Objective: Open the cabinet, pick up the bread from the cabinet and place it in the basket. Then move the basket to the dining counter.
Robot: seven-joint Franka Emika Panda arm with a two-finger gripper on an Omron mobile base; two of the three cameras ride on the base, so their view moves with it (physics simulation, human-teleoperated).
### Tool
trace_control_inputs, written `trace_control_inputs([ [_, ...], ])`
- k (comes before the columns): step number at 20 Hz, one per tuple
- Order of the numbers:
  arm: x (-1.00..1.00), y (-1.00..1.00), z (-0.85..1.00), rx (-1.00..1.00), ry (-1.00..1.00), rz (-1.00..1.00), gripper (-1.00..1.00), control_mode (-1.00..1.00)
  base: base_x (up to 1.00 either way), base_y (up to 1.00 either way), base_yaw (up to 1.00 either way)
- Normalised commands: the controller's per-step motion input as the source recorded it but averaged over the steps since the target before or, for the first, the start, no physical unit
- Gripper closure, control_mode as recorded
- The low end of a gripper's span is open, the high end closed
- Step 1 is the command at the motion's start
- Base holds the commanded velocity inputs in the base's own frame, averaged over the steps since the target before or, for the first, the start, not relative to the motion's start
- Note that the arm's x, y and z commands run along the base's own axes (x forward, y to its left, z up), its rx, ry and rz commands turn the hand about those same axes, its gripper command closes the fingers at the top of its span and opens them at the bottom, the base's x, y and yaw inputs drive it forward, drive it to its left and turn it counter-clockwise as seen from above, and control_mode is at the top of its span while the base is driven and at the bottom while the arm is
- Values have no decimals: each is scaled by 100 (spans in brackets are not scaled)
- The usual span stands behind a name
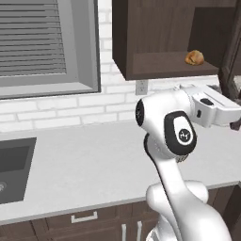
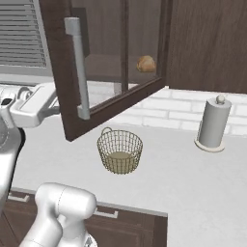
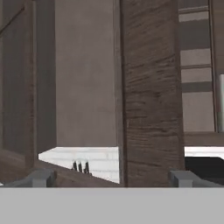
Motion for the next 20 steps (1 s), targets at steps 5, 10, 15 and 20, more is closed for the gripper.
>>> trace_control_inputs([
  [5,-6,-98,0,0,0,-21,-100,-100,0,0,0],
  [10,-9,-100,0,2,0,-10,-100,-100,0,0,0],
  [15,0,-90,0,3,0,-2,-100,-100,0,0,0],
  [20,8,-74,0,8,0,5,-100,-100,0,0,0],
])
